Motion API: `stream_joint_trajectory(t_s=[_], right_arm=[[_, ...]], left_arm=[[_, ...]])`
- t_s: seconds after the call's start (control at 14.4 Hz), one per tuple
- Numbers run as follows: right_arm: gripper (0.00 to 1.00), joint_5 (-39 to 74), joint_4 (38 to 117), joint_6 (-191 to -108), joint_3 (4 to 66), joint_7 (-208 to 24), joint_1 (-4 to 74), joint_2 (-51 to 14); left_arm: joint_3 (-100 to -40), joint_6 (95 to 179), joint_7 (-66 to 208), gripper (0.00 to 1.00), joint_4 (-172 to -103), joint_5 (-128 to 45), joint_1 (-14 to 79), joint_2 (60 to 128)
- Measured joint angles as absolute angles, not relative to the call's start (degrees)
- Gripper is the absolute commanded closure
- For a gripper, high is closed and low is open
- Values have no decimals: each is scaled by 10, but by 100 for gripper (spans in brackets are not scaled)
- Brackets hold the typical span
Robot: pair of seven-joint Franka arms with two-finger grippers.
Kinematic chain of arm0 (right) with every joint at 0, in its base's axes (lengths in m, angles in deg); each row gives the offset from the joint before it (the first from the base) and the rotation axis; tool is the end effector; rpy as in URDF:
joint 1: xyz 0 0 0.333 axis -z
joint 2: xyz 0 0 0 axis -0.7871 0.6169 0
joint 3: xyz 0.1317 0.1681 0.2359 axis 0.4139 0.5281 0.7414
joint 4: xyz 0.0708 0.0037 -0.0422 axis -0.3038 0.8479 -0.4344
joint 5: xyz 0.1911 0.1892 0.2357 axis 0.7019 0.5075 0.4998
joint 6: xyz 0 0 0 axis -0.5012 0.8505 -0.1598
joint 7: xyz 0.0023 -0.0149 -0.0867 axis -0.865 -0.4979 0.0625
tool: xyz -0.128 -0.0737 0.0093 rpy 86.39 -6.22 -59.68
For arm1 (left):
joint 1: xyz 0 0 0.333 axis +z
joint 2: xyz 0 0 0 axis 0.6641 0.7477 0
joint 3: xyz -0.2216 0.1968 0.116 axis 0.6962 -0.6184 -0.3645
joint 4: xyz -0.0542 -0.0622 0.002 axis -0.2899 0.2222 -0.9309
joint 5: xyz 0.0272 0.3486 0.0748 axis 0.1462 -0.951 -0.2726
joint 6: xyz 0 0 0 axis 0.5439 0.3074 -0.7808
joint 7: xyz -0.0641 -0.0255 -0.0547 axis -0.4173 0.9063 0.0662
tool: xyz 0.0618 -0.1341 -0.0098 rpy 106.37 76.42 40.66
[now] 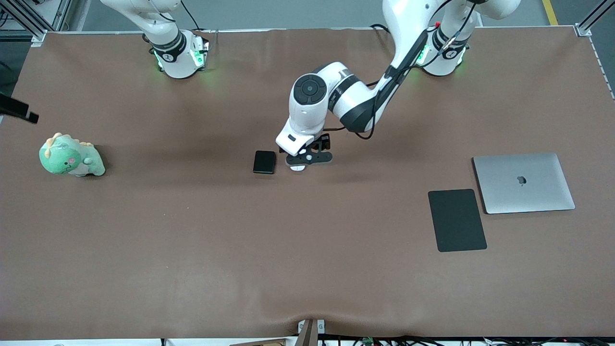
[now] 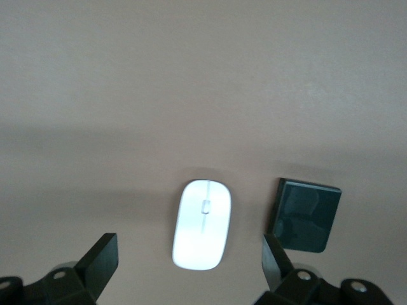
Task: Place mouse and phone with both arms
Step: 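Reach the left gripper over the white mouse, then lower and grasp the white mouse with the left gripper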
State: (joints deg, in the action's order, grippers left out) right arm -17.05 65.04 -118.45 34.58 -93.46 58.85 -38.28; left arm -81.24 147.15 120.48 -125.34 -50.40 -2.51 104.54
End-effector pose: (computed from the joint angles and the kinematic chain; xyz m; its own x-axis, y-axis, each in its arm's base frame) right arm 0.5130 -0.1072 0.5673 0.9892 -0.1044 -0.1029 -0.1097 -0.9928 -0.0473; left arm 0.4392 -0.5294 0.2812 0.9943 0.1050 -0.0203 0.1066 -0.9890 0.1021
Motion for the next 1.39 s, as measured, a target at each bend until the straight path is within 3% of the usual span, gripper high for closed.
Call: stream_joint_trajectory(t_s=[0.28,0.56,1.39], right_arm=[[0,-172,649,-1254,346,-935,589,-334],[0,-174,646,-1304,350,-935,587,-329],[0,-174,645,-1312,354,-935,565,-322]], left_arm=[[-813,1487,1221,0,-1252,-518,-48,1069],[-813,1487,1221,0,-1252,-520,-56,1082],[-813,1524,1221,0,-1253,-520,-66,1142]])
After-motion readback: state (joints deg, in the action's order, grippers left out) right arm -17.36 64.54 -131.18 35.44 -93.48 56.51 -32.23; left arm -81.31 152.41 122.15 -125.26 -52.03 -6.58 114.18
